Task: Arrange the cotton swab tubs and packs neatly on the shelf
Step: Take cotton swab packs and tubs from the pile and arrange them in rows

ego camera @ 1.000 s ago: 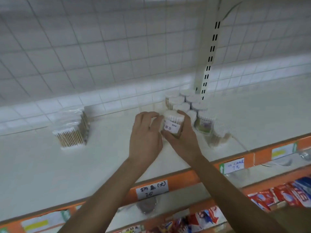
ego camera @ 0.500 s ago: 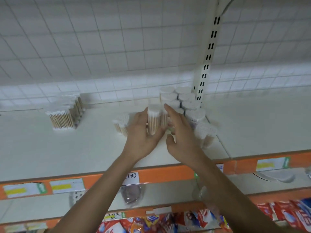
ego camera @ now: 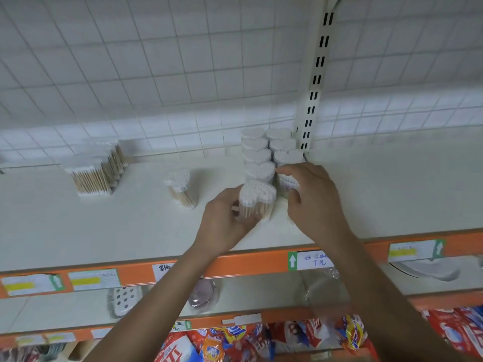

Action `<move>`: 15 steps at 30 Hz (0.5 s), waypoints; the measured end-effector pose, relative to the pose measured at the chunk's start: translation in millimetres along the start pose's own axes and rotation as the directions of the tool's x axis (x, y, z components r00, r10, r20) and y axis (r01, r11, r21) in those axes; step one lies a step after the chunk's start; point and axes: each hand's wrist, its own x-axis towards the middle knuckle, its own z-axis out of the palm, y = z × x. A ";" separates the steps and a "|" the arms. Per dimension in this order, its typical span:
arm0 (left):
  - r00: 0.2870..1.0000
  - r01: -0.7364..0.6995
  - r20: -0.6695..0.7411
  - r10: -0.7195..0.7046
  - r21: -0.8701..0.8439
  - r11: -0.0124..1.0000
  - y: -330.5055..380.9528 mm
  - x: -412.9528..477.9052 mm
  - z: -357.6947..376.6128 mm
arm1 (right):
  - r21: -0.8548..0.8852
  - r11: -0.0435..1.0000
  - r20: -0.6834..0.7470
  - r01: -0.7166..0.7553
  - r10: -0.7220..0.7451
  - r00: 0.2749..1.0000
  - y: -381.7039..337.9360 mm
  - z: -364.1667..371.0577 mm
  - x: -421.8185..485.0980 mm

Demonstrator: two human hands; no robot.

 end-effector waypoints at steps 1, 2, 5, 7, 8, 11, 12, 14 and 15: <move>1.000 0.000 0.013 0.000 0.025 1.000 -0.7 -0.1 1.4 | -0.001 1.000 0.011 -0.018 0.018 1.000 3.3 -2.5 0.1; 1.000 -0.002 0.020 0.001 0.045 0.999 -1.4 0.0 2.8 | -0.002 0.999 0.029 -0.045 0.045 0.999 6.7 -4.9 -0.1; 1.000 0.000 0.027 -0.002 0.074 0.997 -3.4 0.2 6.7 | -0.025 0.990 0.076 -0.140 0.141 0.987 18.2 -7.0 -2.8; 1.000 0.007 0.021 -0.009 0.082 0.997 -3.8 0.7 9.4 | -0.015 0.980 0.108 -0.200 0.201 0.974 22.5 -5.3 -3.6; 1.000 0.010 0.016 -0.012 0.090 0.996 -4.1 1.2 10.5 | 0.002 0.974 0.122 -0.227 0.225 0.967 22.9 -4.5 -3.8; 0.999 0.024 0.021 -0.026 0.092 0.996 -4.5 3.5 13.3 | 0.067 0.956 0.126 -0.285 0.276 0.953 20.0 -4.7 -4.5; 0.999 0.033 0.026 -0.036 0.093 0.995 -4.6 4.1 13.5 | 0.085 0.953 0.115 -0.292 0.282 0.953 18.7 -5.0 -4.7; 0.998 0.048 0.032 -0.052 0.102 0.994 -5.5 4.8 13.6 | 0.123 0.943 0.097 -0.311 0.300 0.949 17.0 -5.4 -5.4; 0.998 0.053 0.033 -0.057 0.110 0.993 -6.0 4.9 13.7 | 0.143 0.935 0.095 -0.325 0.314 0.945 16.2 -5.7 -5.7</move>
